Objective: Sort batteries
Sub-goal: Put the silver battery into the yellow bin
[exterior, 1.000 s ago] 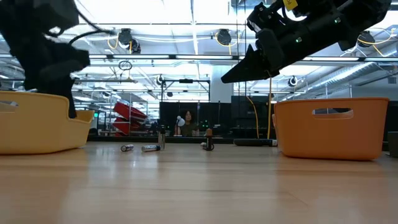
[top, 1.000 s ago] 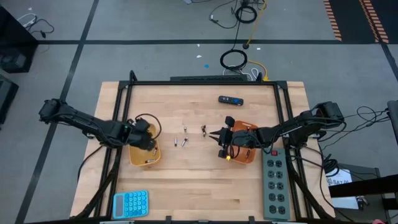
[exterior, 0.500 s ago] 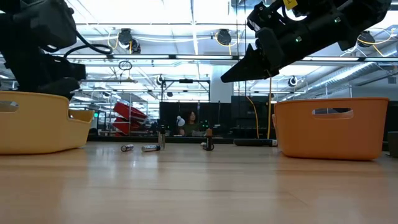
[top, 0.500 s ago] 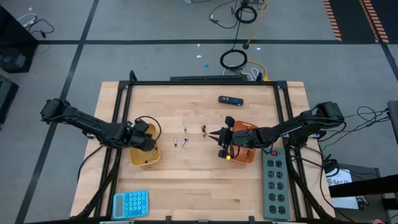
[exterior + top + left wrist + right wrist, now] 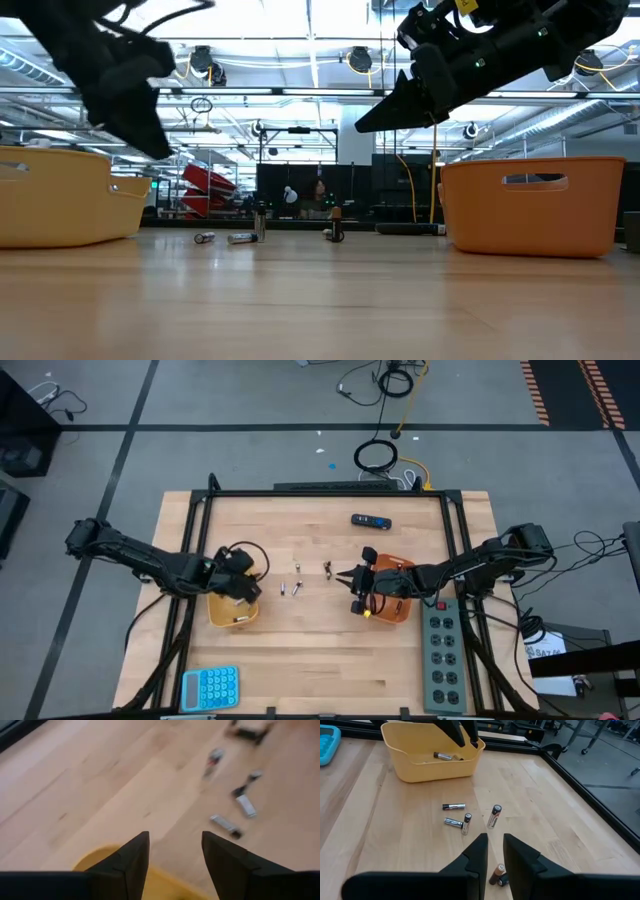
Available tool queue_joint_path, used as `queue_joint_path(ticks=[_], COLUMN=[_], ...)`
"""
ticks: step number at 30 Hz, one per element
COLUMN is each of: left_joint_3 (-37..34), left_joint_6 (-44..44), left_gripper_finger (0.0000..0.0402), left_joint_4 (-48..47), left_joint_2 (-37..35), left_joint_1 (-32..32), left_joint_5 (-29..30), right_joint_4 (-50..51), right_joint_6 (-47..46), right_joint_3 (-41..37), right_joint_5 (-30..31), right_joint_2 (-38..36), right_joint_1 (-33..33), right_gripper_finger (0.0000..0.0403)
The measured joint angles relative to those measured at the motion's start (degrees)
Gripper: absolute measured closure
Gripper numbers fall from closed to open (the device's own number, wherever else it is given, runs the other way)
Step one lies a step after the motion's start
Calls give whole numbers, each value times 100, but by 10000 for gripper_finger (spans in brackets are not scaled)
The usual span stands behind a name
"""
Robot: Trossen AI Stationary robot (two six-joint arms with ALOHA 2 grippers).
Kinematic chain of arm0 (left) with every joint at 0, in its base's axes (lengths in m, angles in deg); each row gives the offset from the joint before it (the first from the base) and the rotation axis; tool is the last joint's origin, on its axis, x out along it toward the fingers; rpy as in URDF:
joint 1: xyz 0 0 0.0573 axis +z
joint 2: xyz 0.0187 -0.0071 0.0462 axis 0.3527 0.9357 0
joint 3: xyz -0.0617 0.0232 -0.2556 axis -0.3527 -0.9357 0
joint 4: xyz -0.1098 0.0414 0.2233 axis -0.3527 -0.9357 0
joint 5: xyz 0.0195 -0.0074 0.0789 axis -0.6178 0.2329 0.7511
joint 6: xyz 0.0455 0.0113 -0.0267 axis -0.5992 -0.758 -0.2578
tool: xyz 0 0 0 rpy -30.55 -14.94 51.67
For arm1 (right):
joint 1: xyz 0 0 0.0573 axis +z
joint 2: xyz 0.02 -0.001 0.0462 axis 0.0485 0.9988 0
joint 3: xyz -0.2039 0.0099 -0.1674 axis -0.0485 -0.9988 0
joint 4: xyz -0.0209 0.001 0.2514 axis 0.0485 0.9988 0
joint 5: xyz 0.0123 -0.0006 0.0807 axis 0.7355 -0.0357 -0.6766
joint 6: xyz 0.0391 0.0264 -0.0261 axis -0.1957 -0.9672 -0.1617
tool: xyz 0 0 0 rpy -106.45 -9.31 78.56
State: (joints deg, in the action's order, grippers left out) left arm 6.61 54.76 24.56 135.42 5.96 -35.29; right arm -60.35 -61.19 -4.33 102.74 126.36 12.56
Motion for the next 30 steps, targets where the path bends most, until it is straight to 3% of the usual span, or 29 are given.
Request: queue_joint_path(ticks=[8,16,22,30], left_joint_3=[2,2,0,0], left_joint_6=[-1028,-2091,-2549,-3019], left_gripper_finger=[213,213,213,213], left_joint_4=[1173,2501,3113,3733], left_joint_2=[680,1477,1948,2467], left_joint_1=[360,1059,1608,2104], left_joint_5=[-375,-1264,-1976,-2511], right_joint_4=[-1,0,-9,-7], right_joint_6=[-46,4,24,18], right_joint_3=[0,0,0,0], right_joint_5=[-25,-25,-290,-305], right_joint_2=[-2,-2,-2,-2], right_joint_1=[66,98,100,101], right_gripper_finger=[349,349,349,349])
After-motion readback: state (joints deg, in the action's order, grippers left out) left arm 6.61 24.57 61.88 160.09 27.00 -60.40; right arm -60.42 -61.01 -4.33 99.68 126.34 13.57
